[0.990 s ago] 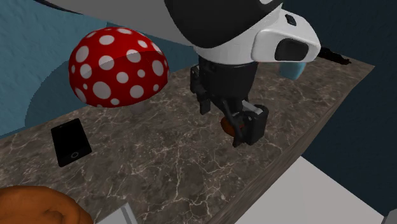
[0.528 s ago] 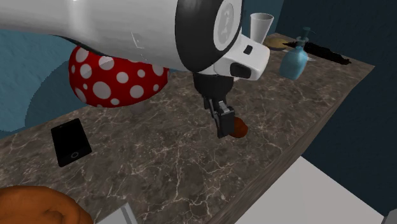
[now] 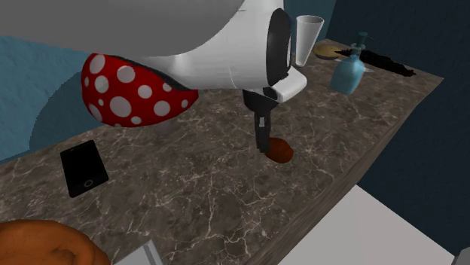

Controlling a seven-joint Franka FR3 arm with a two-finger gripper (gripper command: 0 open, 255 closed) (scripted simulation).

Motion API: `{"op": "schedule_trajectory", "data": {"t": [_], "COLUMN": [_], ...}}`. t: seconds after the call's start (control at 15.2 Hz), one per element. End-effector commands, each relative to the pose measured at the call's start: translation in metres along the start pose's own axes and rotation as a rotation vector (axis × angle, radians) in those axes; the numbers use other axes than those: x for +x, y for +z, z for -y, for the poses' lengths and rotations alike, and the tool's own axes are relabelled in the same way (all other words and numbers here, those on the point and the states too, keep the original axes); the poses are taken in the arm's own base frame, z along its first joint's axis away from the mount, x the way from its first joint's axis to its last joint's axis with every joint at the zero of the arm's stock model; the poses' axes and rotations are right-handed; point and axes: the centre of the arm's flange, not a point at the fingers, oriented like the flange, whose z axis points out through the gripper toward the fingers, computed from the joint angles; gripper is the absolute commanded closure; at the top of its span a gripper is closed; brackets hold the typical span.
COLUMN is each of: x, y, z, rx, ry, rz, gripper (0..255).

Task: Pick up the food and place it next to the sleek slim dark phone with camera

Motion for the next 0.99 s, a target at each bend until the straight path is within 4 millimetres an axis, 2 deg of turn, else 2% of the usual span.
{"op": "schedule_trajectory", "data": {"t": [0.0,0.53,0.92], "x": [0.007,0.009,0.009], "y": [0.020,0.063,0.063], "z": [0.021,0.024,0.024], "rx": [-0.009,-0.011,-0.011], "ry": [0.111,0.130,0.130], "rz": [-0.017,-0.020,-0.020], "gripper": [0,0,0]}}
